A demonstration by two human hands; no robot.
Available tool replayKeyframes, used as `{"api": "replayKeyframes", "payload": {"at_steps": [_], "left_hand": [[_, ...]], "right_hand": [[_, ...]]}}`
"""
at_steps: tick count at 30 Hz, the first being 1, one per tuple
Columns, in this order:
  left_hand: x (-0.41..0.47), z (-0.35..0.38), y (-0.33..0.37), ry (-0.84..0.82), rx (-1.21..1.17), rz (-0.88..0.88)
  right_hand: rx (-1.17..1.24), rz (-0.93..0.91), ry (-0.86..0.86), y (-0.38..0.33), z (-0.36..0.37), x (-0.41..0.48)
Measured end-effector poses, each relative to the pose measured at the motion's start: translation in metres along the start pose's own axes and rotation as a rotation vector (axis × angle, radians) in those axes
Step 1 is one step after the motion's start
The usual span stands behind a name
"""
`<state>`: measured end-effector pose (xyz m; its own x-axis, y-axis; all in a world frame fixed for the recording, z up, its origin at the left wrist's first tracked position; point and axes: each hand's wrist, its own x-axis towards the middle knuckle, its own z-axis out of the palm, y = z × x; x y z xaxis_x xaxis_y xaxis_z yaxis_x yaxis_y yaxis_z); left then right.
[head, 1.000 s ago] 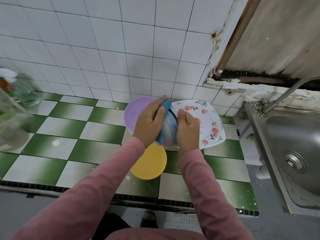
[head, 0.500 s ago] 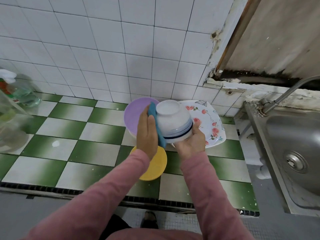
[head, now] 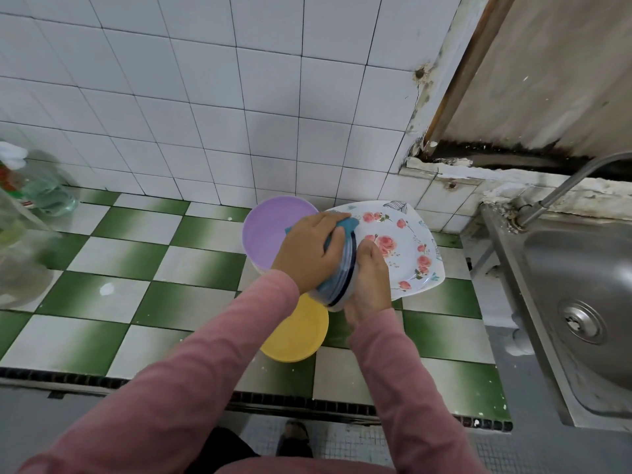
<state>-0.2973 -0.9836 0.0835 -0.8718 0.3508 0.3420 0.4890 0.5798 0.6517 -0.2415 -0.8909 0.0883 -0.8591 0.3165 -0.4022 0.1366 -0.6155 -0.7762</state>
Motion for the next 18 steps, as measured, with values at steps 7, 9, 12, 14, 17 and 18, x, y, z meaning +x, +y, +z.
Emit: {"api": "replayKeyframes", "payload": {"at_steps": [7, 9, 12, 14, 17, 18], "left_hand": [[-0.005, 0.002, 0.003, 0.043, 0.09, 0.218], [-0.001, -0.004, 0.006, 0.043, -0.089, 0.027], [0.01, -0.01, 0.007, 0.0, -0.334, -0.304], [0.015, -0.012, 0.003, 0.015, -0.508, -0.458], [0.011, -0.009, 0.001, 0.15, -0.662, -0.628], [0.007, -0.006, 0.002, 0.215, -0.683, -0.653]], "right_hand": [[-0.176, -0.115, -0.011, -0.009, 0.002, 0.0], [-0.295, -0.178, 0.003, -0.016, -0.002, 0.002], [-0.326, -0.232, 0.041, -0.022, -0.009, 0.007], [-0.252, -0.206, 0.048, -0.026, -0.011, 0.008], [-0.1, -0.151, 0.069, -0.033, -0.013, 0.011], [-0.058, -0.139, 0.082, -0.034, -0.013, 0.013]]}}
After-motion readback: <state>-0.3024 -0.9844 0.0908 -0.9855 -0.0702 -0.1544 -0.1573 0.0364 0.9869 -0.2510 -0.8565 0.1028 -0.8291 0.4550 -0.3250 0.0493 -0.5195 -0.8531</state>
